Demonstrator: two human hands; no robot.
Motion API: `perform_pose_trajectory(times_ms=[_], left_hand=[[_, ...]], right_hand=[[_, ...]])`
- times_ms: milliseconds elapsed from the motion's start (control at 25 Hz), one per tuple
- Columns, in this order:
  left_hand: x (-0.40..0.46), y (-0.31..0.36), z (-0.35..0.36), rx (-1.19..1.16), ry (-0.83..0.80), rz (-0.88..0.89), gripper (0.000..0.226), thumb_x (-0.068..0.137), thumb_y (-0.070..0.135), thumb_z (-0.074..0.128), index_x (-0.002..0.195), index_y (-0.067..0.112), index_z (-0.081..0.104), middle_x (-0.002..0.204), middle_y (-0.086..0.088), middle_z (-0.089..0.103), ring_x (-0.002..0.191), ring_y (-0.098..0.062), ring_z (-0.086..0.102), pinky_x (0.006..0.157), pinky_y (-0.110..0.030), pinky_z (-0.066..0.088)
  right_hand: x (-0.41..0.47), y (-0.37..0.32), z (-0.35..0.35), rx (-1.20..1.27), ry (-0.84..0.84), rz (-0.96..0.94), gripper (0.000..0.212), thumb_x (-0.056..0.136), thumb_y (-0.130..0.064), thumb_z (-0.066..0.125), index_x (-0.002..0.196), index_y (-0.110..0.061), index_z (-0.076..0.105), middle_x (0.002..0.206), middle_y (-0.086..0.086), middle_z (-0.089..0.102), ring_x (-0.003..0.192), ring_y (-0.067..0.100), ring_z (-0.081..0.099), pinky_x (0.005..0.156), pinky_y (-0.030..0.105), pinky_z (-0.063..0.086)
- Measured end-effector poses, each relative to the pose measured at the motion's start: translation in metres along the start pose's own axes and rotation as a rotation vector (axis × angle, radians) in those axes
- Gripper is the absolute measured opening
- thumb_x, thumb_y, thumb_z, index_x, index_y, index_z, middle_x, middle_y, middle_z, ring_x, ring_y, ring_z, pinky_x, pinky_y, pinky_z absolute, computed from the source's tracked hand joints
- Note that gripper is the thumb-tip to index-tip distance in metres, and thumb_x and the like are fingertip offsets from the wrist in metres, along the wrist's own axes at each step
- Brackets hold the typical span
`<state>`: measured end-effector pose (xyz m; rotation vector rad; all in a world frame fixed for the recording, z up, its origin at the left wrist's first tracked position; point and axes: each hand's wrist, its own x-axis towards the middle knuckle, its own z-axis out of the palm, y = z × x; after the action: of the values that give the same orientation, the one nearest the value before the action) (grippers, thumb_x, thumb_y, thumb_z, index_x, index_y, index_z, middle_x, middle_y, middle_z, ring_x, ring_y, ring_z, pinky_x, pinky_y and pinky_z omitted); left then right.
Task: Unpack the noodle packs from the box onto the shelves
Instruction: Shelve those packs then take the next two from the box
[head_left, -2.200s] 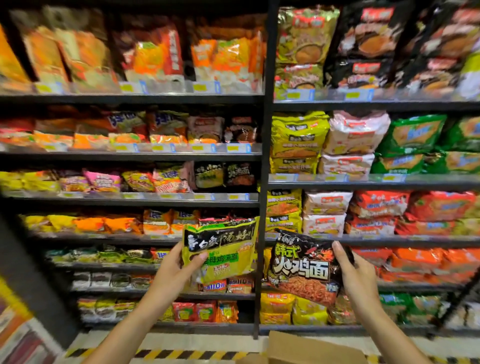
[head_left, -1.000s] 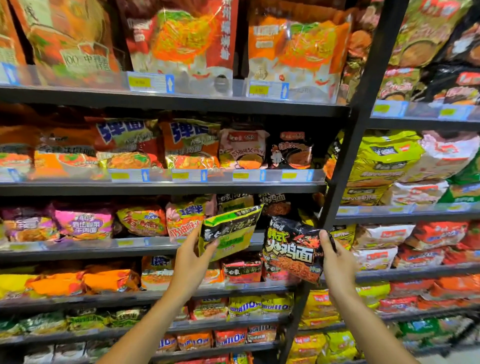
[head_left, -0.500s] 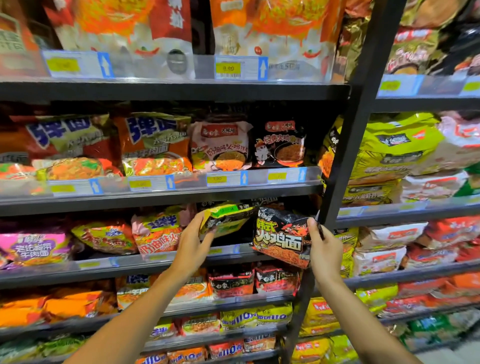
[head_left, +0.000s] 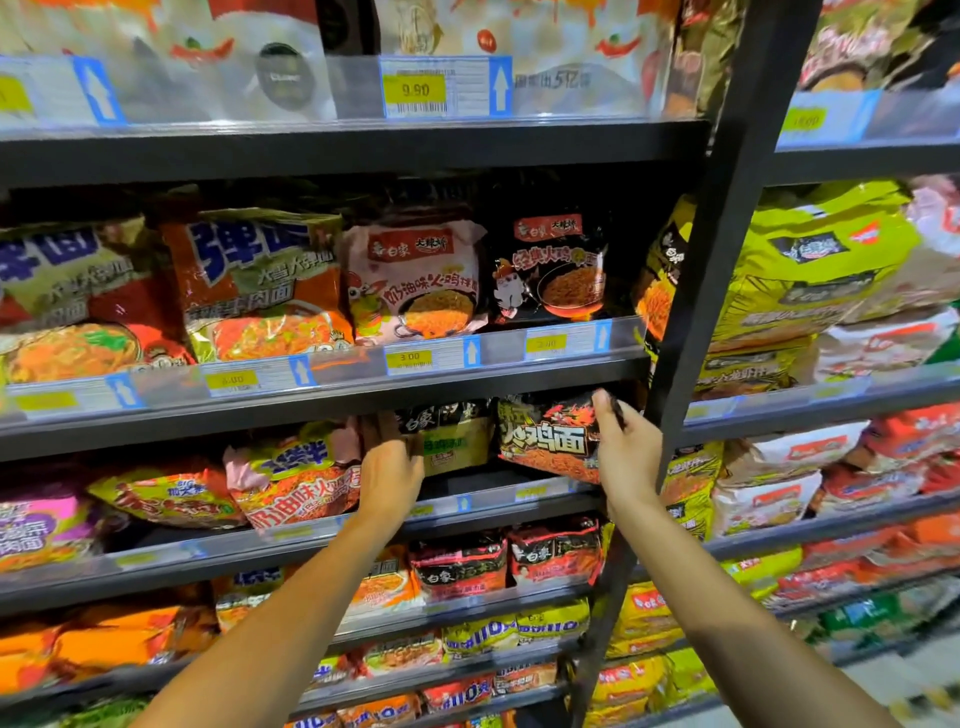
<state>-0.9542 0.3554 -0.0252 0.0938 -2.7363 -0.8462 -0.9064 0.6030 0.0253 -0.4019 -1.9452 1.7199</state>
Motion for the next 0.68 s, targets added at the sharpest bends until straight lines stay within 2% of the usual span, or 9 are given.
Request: perform_pose_trajectory(times_ms=[80, 200, 280, 360, 480, 520, 560, 640, 680], left_hand=[[0.004, 0.0, -0.001, 0.097, -0.056, -0.006, 0.043, 0.09, 0.003, 0.055, 0.054, 0.011, 0.033, 0.056, -0.006, 0.041, 0.066, -0.035, 0.053, 0.059, -0.038, 0.035], [0.008, 0.009, -0.004, 0.237, -0.158, 0.094, 0.015, 0.093, 0.008, 0.049, 0.079, 0.005, 0.055, 0.088, -0.017, 0.062, 0.092, -0.04, 0.061, 0.074, -0.04, 0.044], [0.006, 0.015, -0.004, 0.287, -0.219, 0.188, 0.014, 0.097, 0.015, 0.045, 0.086, 0.009, 0.053, 0.096, -0.018, 0.066, 0.094, -0.04, 0.062, 0.071, -0.038, 0.042], [0.0, 0.018, -0.002, 0.344, -0.226, 0.33, 0.022, 0.102, 0.026, 0.043, 0.088, 0.011, 0.053, 0.09, -0.016, 0.066, 0.089, -0.039, 0.063, 0.066, -0.038, 0.038], [-0.014, 0.021, 0.002, 0.474, -0.142, 0.47, 0.037, 0.104, 0.044, 0.036, 0.119, 0.017, 0.057, 0.095, -0.012, 0.064, 0.09, -0.037, 0.061, 0.068, -0.038, 0.038], [-0.018, 0.023, 0.003, 0.509, -0.149, 0.469, 0.042, 0.103, 0.047, 0.033, 0.128, 0.02, 0.053, 0.103, -0.012, 0.062, 0.096, -0.036, 0.059, 0.074, -0.039, 0.039], [-0.021, 0.024, 0.004, 0.538, -0.165, 0.459, 0.045, 0.103, 0.049, 0.03, 0.134, 0.022, 0.049, 0.11, -0.011, 0.06, 0.102, -0.035, 0.056, 0.081, -0.041, 0.04], [-0.023, 0.024, 0.007, 0.574, -0.203, 0.425, 0.05, 0.103, 0.051, 0.026, 0.139, 0.023, 0.045, 0.12, -0.011, 0.057, 0.11, -0.035, 0.051, 0.09, -0.044, 0.038], [-0.022, 0.023, 0.008, 0.579, -0.226, 0.399, 0.051, 0.103, 0.052, 0.026, 0.141, 0.023, 0.044, 0.122, -0.011, 0.057, 0.113, -0.035, 0.049, 0.093, -0.045, 0.037]], right_hand=[[0.011, 0.004, 0.011, -0.008, -0.024, 0.018, 0.042, 0.101, -0.024, 0.053, 0.065, -0.005, 0.045, 0.054, 0.001, 0.033, 0.051, 0.013, 0.03, 0.052, 0.03, 0.022], [0.03, 0.009, 0.03, -0.001, -0.01, 0.118, 0.033, 0.093, -0.003, 0.048, 0.066, -0.013, 0.033, 0.061, 0.002, 0.032, 0.056, 0.016, 0.029, 0.054, 0.032, 0.024], [0.043, 0.008, 0.039, -0.037, 0.021, 0.212, 0.006, 0.092, 0.0, 0.048, 0.087, -0.004, 0.048, 0.081, 0.011, 0.052, 0.071, 0.022, 0.047, 0.066, 0.034, 0.039], [0.059, 0.018, 0.048, -0.027, -0.026, 0.347, 0.029, 0.094, 0.0, 0.051, 0.124, 0.004, 0.052, 0.118, 0.02, 0.06, 0.101, 0.031, 0.058, 0.081, 0.033, 0.043], [0.064, 0.029, 0.058, -0.096, -0.098, 0.407, 0.042, 0.1, 0.0, 0.043, 0.142, 0.002, 0.044, 0.141, 0.021, 0.051, 0.129, 0.034, 0.05, 0.092, 0.032, 0.042], [0.062, 0.03, 0.063, -0.238, -0.125, 0.359, 0.042, 0.1, 0.001, 0.042, 0.141, -0.001, 0.047, 0.14, 0.019, 0.052, 0.129, 0.032, 0.05, 0.092, 0.03, 0.044], [0.054, 0.034, 0.062, -0.38, -0.18, 0.261, 0.04, 0.098, 0.003, 0.045, 0.136, -0.002, 0.052, 0.132, 0.013, 0.057, 0.124, 0.03, 0.054, 0.084, 0.028, 0.046], [0.051, 0.044, 0.064, -0.299, -0.199, 0.145, 0.028, 0.091, 0.009, 0.051, 0.117, 0.004, 0.06, 0.105, 0.007, 0.057, 0.102, 0.031, 0.059, 0.067, 0.028, 0.039], [0.049, 0.048, 0.062, -0.378, -0.154, 0.009, 0.02, 0.087, 0.01, 0.052, 0.105, 0.005, 0.06, 0.094, 0.011, 0.054, 0.092, 0.034, 0.057, 0.064, 0.031, 0.039]])
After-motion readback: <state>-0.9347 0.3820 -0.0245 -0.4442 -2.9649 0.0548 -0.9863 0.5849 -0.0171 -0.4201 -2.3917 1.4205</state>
